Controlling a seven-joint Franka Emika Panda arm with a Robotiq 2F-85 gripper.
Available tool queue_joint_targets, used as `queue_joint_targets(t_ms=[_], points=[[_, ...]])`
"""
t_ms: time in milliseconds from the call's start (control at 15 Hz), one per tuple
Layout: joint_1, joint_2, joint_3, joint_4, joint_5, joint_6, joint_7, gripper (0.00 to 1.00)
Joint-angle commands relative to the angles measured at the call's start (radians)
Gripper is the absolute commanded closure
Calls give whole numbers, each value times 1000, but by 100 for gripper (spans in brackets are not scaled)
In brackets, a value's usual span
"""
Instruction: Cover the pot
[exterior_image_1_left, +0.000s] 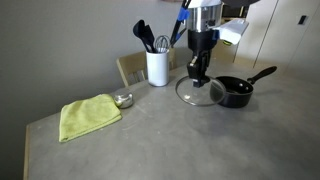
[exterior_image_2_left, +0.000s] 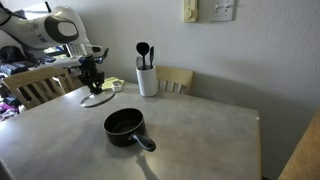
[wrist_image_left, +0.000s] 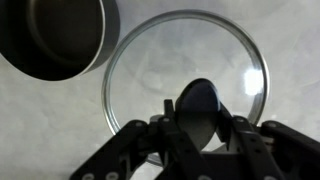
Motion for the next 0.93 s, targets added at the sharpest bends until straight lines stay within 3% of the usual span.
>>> queue_joint_targets(t_ms=[0,267,867], points=[[-28,-75,-29,-37,-25,-20,38,85],[-67,-98,-54,-22,-44,-18,-7,85],[-174,-102,-67,-42,-58,-4,-251,85]])
